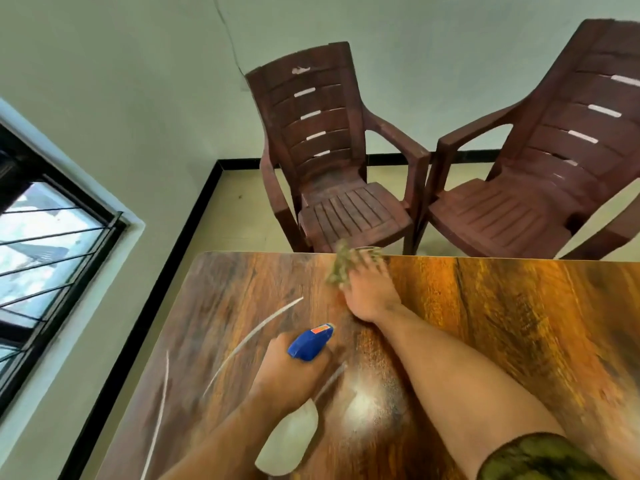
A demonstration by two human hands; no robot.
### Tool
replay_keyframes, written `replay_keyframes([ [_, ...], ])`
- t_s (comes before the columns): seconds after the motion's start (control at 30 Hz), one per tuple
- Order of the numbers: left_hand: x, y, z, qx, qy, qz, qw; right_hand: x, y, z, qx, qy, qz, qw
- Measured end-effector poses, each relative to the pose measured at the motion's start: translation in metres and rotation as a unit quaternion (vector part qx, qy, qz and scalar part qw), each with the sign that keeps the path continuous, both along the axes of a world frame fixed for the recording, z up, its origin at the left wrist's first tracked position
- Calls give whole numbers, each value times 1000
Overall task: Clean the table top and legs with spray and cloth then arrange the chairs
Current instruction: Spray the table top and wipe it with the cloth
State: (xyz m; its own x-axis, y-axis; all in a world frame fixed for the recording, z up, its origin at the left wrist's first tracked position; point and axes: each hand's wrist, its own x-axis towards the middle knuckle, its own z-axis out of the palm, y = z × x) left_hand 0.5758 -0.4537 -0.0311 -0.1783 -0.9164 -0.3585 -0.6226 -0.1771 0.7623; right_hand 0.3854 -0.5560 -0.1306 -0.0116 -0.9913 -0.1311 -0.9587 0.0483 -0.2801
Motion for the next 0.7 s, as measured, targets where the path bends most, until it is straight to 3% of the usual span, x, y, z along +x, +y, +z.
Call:
replay_keyframes([
  [0.07,5,6,-4,-1,-17,-10,1000,8,4,4,29,-10,161,986],
  [0.1,9,10,-6,-3,-28,-13,1000,6,7,7,46,-18,166,985],
  [0.33,38,28,-6,-27,-69,-40,996,22,45,5,42,-59,-11,997],
  [0.4,48,34,-5,-27,-63,-33,997,48,80,2,44,-56,53,996],
  [0.47,60,44,-7,-23,-44,-41,998,60,128,-1,36,-36,177,983],
  [0.53,77,57,-4,-18,-29,-61,998,52,166,0,49,-13,214,976],
  [0.57,88,64,-3,-14,-19,-72,997,48,177,2,53,-9,166,985],
  [0.67,115,82,-4,-1,1,-98,995,69,204,10,76,-24,-148,986],
  [0.7,124,88,-4,0,3,-107,994,95,217,9,44,-16,-175,983],
])
